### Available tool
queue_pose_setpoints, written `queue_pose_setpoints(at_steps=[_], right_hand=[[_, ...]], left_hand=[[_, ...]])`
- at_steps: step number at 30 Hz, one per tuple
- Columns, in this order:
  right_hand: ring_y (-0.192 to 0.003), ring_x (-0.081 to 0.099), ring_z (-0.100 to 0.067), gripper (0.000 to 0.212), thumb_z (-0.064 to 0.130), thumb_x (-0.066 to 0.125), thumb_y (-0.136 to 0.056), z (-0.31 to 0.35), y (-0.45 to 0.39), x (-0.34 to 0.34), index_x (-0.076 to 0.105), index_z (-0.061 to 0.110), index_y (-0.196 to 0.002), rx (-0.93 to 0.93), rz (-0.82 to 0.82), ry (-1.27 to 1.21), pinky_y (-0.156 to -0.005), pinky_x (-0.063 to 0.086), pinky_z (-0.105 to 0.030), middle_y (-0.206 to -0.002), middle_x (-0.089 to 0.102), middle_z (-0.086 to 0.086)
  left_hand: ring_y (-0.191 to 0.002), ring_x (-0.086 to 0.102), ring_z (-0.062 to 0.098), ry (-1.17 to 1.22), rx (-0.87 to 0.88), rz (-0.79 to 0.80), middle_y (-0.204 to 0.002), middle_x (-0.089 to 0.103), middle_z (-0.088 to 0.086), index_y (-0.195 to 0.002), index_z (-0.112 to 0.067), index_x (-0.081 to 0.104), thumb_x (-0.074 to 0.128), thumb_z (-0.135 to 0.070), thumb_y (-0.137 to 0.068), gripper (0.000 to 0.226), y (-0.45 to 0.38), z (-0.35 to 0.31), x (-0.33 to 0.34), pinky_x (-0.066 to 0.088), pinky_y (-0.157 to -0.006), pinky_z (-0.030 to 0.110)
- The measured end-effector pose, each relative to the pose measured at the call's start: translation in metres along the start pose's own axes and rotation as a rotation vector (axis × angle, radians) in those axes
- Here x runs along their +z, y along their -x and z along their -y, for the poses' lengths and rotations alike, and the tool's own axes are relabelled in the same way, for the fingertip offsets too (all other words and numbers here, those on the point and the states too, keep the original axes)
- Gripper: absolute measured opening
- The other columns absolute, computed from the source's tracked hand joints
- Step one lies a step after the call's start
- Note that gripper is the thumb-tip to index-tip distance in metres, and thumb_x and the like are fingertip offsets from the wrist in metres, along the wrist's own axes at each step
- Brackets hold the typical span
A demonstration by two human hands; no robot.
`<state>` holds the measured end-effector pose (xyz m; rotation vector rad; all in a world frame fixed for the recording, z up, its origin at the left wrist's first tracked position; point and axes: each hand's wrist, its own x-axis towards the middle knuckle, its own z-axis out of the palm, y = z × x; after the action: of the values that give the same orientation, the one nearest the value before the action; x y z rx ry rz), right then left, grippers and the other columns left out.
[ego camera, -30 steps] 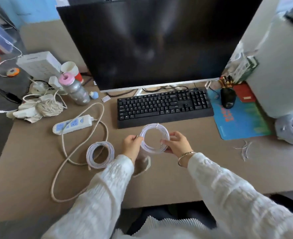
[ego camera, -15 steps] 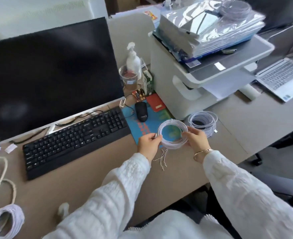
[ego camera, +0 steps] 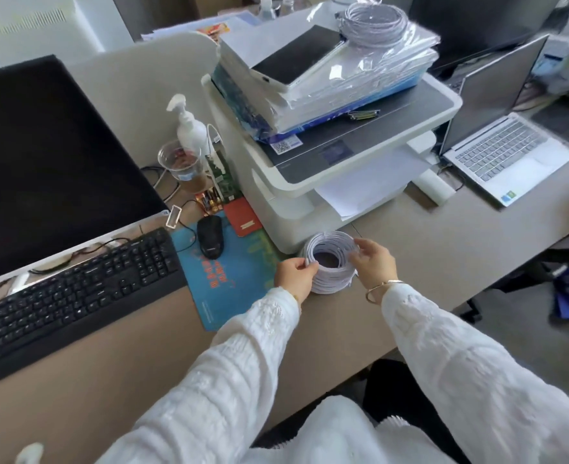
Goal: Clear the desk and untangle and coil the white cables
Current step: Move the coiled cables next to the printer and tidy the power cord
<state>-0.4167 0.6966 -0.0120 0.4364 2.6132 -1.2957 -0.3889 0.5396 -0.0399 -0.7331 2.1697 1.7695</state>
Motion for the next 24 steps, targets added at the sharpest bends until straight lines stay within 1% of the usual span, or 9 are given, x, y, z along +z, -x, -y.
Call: queue_pose_setpoints(at_steps=[2,5,7,9,12,16,19,21,24], right_hand=[[-0.119,0.055,-0.028,0.041,0.016,0.059,-0.092,-0.008,0.001,0.003,0.056,0.013,-0.134,-0.043,0.048,0.083,-0.097,0.035,-0.026,-0.125,0.063,-0.011],[-0.116,0.055,-0.033,0.045,0.019,0.059,-0.094,-0.014,0.005,0.006,0.050,0.016,-0.138,-0.126,0.052,0.135,-0.091,0.036,-0.027,-0.123,0.064,-0.013],[-0.123,0.051,-0.030,0.048,0.022,0.060,-0.093,-0.019,0.007,0.009,0.048,0.016,-0.140,-0.171,0.066,0.146,-0.099,0.035,-0.030,-0.136,0.057,-0.008],[-0.129,0.046,-0.028,0.050,0.022,0.059,-0.094,-0.023,0.008,0.012,0.045,0.016,-0.142,-0.202,0.089,0.175,-0.104,0.032,-0.030,-0.146,0.046,-0.003],[-0.132,0.043,-0.029,0.050,0.021,0.055,-0.096,-0.023,0.006,0.016,0.041,0.016,-0.144,-0.207,0.101,0.219,-0.105,0.032,-0.032,-0.150,0.041,-0.002],[-0.139,0.029,-0.029,0.053,0.027,0.054,-0.096,-0.015,0.012,0.019,0.038,0.016,-0.145,-0.209,0.044,0.332,-0.109,0.029,-0.040,-0.155,0.032,-0.003],[-0.133,0.034,-0.032,0.051,0.025,0.060,-0.092,0.001,0.029,0.029,0.045,0.013,-0.139,-0.220,-0.102,0.333,-0.103,0.033,-0.042,-0.149,0.039,-0.007],[-0.122,0.042,-0.036,0.042,0.020,0.064,-0.088,0.015,0.043,0.042,0.056,0.010,-0.128,-0.245,-0.178,0.315,-0.097,0.035,-0.040,-0.137,0.051,-0.011],[-0.108,0.050,-0.039,0.029,0.012,0.064,-0.086,0.040,0.066,0.070,0.063,0.003,-0.114,-0.319,-0.146,0.226,-0.092,0.035,-0.040,-0.115,0.060,-0.020]], left_hand=[[-0.061,0.036,0.018,-0.055,-0.001,-0.027,-0.060,0.046,0.000,-0.064,-0.011,0.060,0.069,-0.023,-0.081,0.023,-0.004,0.007,0.002,0.036,-0.060,0.028],[-0.064,0.048,0.017,-0.077,0.006,-0.083,-0.066,0.059,-0.001,-0.074,-0.007,0.068,0.074,-0.018,-0.081,0.014,-0.005,0.010,0.004,0.046,-0.066,0.029],[-0.066,0.051,0.017,-0.087,0.016,-0.113,-0.070,0.065,0.002,-0.078,-0.009,0.070,0.073,-0.017,-0.082,0.010,-0.004,0.012,0.003,0.049,-0.068,0.030],[-0.070,0.059,0.018,-0.085,0.003,-0.127,-0.079,0.071,0.005,-0.082,-0.012,0.070,0.074,-0.018,-0.081,0.008,-0.001,0.014,0.001,0.055,-0.075,0.037],[-0.084,0.067,0.022,-0.065,-0.047,-0.131,-0.084,0.067,-0.003,-0.090,-0.020,0.062,0.078,-0.020,-0.078,0.020,0.002,0.012,-0.002,0.057,-0.082,0.041],[-0.088,0.065,0.018,-0.025,-0.043,-0.112,-0.090,0.065,-0.002,-0.106,-0.012,0.065,0.079,-0.023,-0.079,0.032,0.009,0.008,-0.015,0.055,-0.084,0.033],[-0.090,0.065,0.018,0.026,-0.040,-0.107,-0.090,0.065,-0.003,-0.109,-0.010,0.065,0.076,-0.023,-0.082,0.032,0.016,0.010,-0.035,0.055,-0.088,0.037],[-0.093,0.065,0.018,0.041,-0.036,-0.111,-0.091,0.065,-0.005,-0.108,-0.012,0.066,0.075,-0.023,-0.083,0.028,0.022,0.016,-0.052,0.055,-0.090,0.039],[-0.095,0.066,0.020,0.076,-0.029,-0.140,-0.099,0.067,0.002,-0.103,-0.016,0.065,0.073,-0.022,-0.084,0.021,0.030,0.028,-0.084,0.056,-0.086,0.038]])
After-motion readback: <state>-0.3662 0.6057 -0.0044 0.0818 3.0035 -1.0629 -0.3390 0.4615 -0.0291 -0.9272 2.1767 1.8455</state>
